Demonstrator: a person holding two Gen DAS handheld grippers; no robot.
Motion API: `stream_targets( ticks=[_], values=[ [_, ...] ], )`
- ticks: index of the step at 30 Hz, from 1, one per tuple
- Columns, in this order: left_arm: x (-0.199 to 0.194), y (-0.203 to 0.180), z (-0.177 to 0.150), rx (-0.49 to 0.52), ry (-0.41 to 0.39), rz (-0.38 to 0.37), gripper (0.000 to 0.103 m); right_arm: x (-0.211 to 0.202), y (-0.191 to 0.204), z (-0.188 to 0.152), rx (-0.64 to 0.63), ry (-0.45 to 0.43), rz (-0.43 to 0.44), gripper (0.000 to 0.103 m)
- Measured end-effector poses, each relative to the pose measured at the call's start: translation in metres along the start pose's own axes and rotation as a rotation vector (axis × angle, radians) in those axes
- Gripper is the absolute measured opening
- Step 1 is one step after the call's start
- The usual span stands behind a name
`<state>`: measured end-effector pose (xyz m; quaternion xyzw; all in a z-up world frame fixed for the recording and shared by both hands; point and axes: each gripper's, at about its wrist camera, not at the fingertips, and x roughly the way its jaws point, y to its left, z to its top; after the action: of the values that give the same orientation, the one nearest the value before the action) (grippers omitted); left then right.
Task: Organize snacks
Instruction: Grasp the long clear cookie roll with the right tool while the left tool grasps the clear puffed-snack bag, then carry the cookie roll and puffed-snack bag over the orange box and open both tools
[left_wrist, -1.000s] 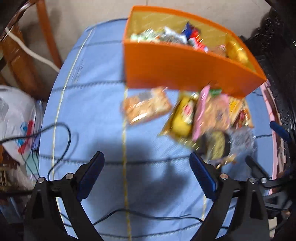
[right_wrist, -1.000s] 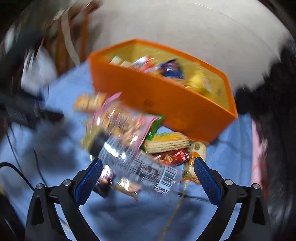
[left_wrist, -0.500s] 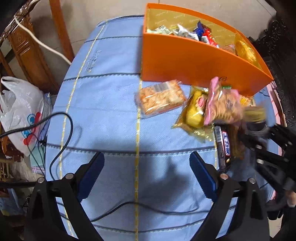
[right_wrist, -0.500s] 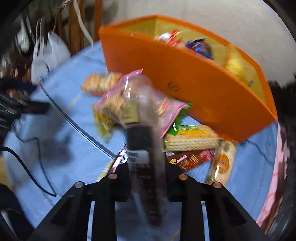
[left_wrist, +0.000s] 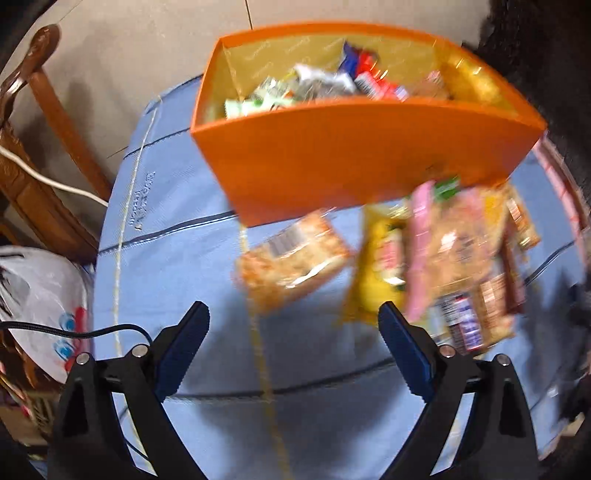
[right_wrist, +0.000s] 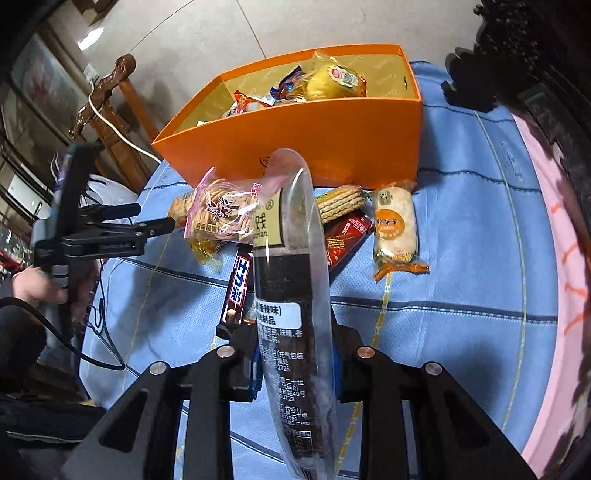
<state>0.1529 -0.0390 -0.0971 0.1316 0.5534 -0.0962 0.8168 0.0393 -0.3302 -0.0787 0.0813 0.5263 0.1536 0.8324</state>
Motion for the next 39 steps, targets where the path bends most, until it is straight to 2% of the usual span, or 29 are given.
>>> stream_targets(
  ticks=[3, 6, 8, 12, 15, 17, 19, 25, 27, 31, 33, 35, 37, 39],
  values=[
    [0.019, 0.012, 0.004, 0.03, 0.044, -0.018, 0.078, 0.001, 0.001, 0.003, 0.01, -0.003, 0.011, 0.028],
    [0.034, 0.017, 0.013, 0.059, 0.056, -0.009, 0.077, 0.003, 0.005, 0.005, 0.022, 0.003, 0.023, 0.028],
    [0.043, 0.017, 0.018, 0.06, 0.069, -0.029, 0.077, 0.007, 0.008, 0.009, 0.024, 0.015, 0.029, 0.028],
    [0.06, 0.003, 0.024, 0.102, 0.084, -0.024, 0.075, 0.013, 0.017, 0.016, 0.017, 0.029, 0.037, 0.03],
    [0.064, 0.005, 0.028, 0.079, 0.086, -0.036, 0.074, 0.019, 0.023, 0.024, 0.018, 0.037, 0.048, 0.03],
    [0.061, 0.007, 0.025, 0.076, 0.087, -0.047, 0.068, 0.023, 0.029, 0.029, 0.013, 0.047, 0.053, 0.03],
    [0.056, 0.01, 0.016, 0.074, 0.09, -0.067, 0.057, 0.027, 0.037, 0.034, -0.01, 0.052, 0.052, 0.03],
    [0.033, 0.032, -0.019, -0.065, 0.1, -0.131, 0.053, 0.042, 0.048, 0.041, -0.043, 0.093, 0.007, 0.028],
    [0.023, 0.034, -0.03, -0.088, 0.099, -0.166, 0.052, 0.05, 0.047, 0.039, -0.035, 0.111, 0.005, 0.031],
    [0.023, 0.029, -0.036, -0.07, 0.11, -0.129, 0.053, 0.071, 0.048, 0.029, -0.027, 0.169, -0.02, 0.041],
    [0.033, 0.03, -0.031, -0.084, 0.136, -0.11, 0.054, 0.08, 0.046, 0.022, 0.013, 0.195, -0.028, 0.053],
    [0.037, 0.023, -0.026, -0.097, 0.133, -0.085, 0.055, 0.077, 0.045, 0.014, 0.045, 0.175, -0.03, 0.081],
    [0.043, 0.018, -0.019, -0.076, 0.136, -0.064, 0.056, 0.082, 0.043, 0.006, 0.117, 0.188, -0.044, 0.09],
    [0.045, 0.016, -0.015, -0.077, 0.136, -0.049, 0.058, 0.089, 0.041, -0.003, 0.165, 0.215, -0.073, 0.09]
  ],
)
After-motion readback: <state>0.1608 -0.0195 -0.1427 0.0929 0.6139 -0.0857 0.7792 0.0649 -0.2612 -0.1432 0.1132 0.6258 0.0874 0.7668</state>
